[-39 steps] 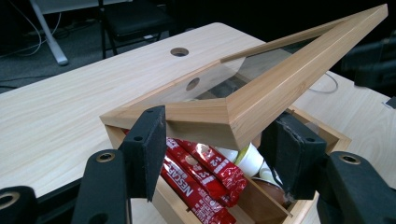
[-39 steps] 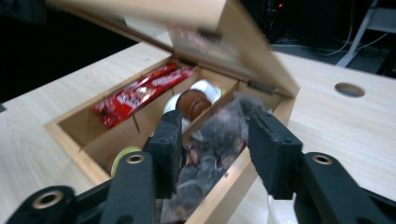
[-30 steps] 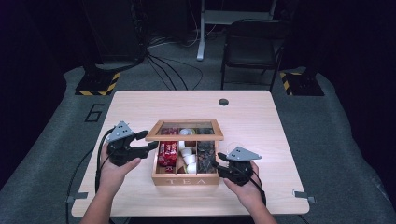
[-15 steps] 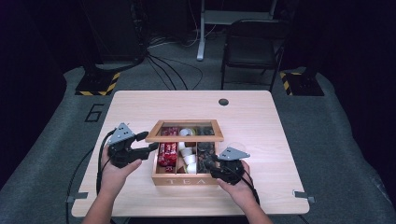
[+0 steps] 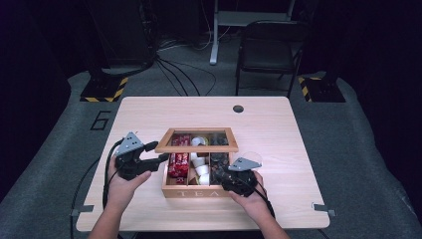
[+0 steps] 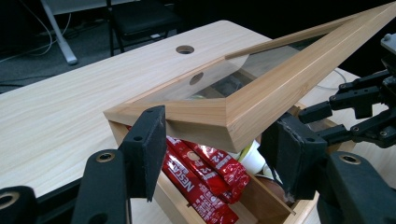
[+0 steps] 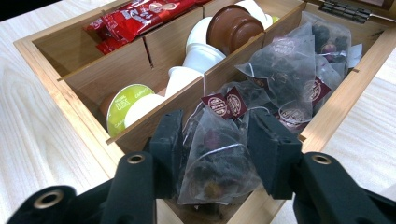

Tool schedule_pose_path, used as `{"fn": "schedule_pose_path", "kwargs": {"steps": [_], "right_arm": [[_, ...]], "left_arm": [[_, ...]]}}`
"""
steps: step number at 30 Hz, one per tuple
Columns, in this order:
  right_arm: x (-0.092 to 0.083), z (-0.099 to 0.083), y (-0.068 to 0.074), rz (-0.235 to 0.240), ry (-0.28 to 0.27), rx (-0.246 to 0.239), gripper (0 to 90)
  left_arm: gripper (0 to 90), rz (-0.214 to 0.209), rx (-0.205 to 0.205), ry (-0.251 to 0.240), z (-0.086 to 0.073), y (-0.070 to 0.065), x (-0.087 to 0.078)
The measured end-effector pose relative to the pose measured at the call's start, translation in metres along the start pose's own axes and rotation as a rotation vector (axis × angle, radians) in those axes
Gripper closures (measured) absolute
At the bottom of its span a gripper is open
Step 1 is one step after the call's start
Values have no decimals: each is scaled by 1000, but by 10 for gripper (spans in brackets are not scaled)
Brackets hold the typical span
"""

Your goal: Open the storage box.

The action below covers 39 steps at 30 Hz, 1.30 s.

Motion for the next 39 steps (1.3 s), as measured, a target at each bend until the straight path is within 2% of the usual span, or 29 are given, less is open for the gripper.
{"fn": "schedule_pose_path", "kwargs": {"steps": [8, 17, 20, 27, 34, 39], "right_arm": [[1, -1, 2, -7, 15, 0, 640], [-3, -3, 5, 20, 15, -36, 891], [-6, -2, 5, 30, 15, -36, 899], [-11, 1, 5, 69, -32, -14, 900], [-15, 3, 4, 85, -61, 8, 900], [-26, 10, 5, 99, -97, 16, 900]], "left_arm": [[412, 0, -4, -2, 0, 0, 0], [412, -2, 0, 1, -1, -1, 0], [412, -4, -1, 1, -2, -1, 0], [412, -3, -2, 2, -1, 0, 0], [412, -2, -2, 2, -1, 0, 0], [414, -5, 5, 9, 1, 0, -1]]}}
Point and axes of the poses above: each handheld gripper's, and its own axes: x roughly forward along the jaws, z roughly out of its top, y roughly to its left, the point moved 1 cm from there along x, roughly forward along the jaws, and after that the axes turned 11 degrees about x, right-handed, at the moved point
